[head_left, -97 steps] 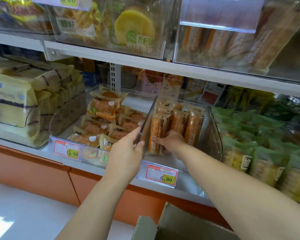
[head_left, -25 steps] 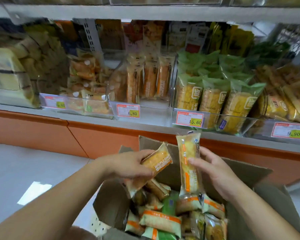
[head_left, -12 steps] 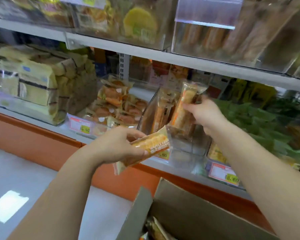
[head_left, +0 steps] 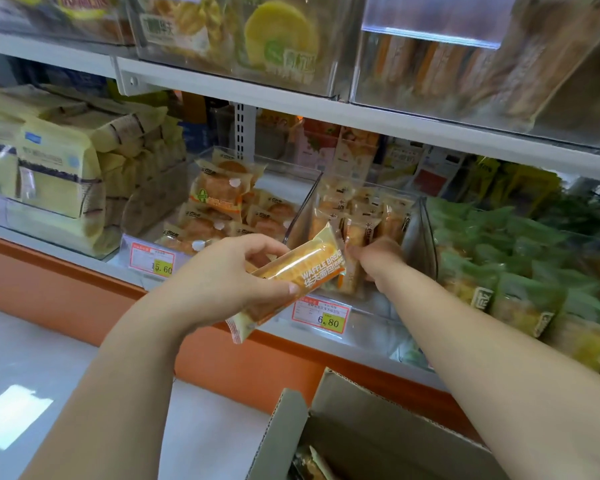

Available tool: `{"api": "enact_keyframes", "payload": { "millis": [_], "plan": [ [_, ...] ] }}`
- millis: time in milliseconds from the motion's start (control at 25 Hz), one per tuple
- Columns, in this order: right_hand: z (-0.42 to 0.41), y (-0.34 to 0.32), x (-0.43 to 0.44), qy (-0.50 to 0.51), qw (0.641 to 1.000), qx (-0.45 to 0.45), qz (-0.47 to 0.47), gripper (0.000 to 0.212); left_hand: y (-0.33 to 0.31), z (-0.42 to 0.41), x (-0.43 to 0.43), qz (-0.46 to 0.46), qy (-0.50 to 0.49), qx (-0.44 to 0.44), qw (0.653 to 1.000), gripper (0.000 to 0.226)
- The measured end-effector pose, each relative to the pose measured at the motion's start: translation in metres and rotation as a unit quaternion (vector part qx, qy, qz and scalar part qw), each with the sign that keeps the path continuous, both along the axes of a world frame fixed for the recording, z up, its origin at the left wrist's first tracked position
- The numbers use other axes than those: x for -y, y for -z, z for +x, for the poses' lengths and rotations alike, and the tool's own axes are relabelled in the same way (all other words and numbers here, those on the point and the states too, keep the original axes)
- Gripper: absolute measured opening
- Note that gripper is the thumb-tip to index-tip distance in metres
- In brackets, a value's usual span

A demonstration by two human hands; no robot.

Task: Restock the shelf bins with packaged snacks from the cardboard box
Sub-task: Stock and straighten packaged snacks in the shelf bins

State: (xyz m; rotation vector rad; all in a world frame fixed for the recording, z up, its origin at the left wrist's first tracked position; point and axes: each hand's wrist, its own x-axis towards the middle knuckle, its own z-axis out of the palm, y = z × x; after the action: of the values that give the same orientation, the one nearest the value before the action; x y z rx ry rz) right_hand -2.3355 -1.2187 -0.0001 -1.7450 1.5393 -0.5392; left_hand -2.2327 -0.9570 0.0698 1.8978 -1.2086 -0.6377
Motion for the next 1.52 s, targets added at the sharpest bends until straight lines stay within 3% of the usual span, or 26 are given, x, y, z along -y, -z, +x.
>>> {"api": "enact_keyframes", "payload": {
  "millis": [160,320,400,520,600,680,760,840,920,1000,1080,1120,1240,1360,1440,1520],
  "plan": [
    [-0.005,-0.003,-0.003,-0.021,0.998,0.033,0.046,0.054,0.000,-0.008,0.003,0.023,0.014,0.004,1.000,0.036],
    [-0.013,-0.032,-0.020,-0.064,0.981,0.113,0.144,0.064,-0.001,-0.014,0.004,0.032,0.027,0.007,0.999,0.036],
    [-0.026,-0.054,-0.036,-0.104,0.983,0.101,0.114,0.057,-0.003,-0.018,0.005,0.032,0.030,0.017,0.999,0.036],
    [-0.057,-0.085,-0.064,-0.181,0.982,0.025,-0.040,0.053,-0.005,-0.024,0.008,0.036,0.034,0.039,0.998,0.044],
    [-0.078,-0.100,-0.090,-0.338,0.931,-0.037,-0.134,0.053,-0.007,-0.029,0.010,0.046,0.036,0.069,0.996,0.053],
    [-0.088,-0.107,-0.111,-0.475,0.855,-0.132,-0.158,0.061,-0.007,-0.033,0.014,0.047,0.040,0.075,0.995,0.057],
    [-0.093,-0.105,-0.118,-0.514,0.811,-0.196,-0.199,0.066,-0.010,-0.038,0.017,0.037,0.042,0.060,0.997,0.059],
    [-0.093,-0.100,-0.111,-0.492,0.789,-0.224,-0.292,0.058,-0.013,-0.036,0.016,0.015,0.039,0.022,0.999,0.059],
    [-0.093,-0.096,-0.103,-0.441,0.828,-0.173,-0.301,0.048,-0.014,-0.027,0.015,-0.040,0.013,-0.033,0.999,0.055],
    [-0.091,-0.090,-0.098,-0.388,0.879,-0.087,-0.263,0.040,-0.010,-0.020,0.019,-0.118,-0.006,-0.168,0.979,0.048],
    [-0.088,-0.088,-0.096,-0.365,0.897,-0.067,-0.241,0.042,-0.004,-0.019,0.031,-0.172,-0.012,-0.280,0.944,0.040],
    [-0.085,-0.089,-0.095,-0.368,0.900,-0.065,-0.227,0.048,-0.001,-0.021,0.040,-0.187,-0.014,-0.288,0.939,0.037],
    [-0.080,-0.102,-0.075,-0.366,0.917,0.008,-0.160,0.070,-0.004,-0.028,0.077,-0.185,0.000,-0.189,0.964,0.041],
    [-0.077,-0.115,-0.041,-0.333,0.930,0.057,-0.147,0.073,-0.014,-0.027,0.112,-0.167,0.009,-0.044,0.985,0.051],
    [-0.076,-0.117,-0.018,-0.261,0.947,0.060,-0.175,0.078,-0.012,-0.017,0.130,-0.155,-0.018,0.093,0.983,0.055],
    [-0.076,-0.115,-0.002,-0.207,0.956,-0.005,-0.206,0.080,-0.001,0.000,0.143,-0.128,-0.026,0.234,0.963,0.053]
  ]
}}
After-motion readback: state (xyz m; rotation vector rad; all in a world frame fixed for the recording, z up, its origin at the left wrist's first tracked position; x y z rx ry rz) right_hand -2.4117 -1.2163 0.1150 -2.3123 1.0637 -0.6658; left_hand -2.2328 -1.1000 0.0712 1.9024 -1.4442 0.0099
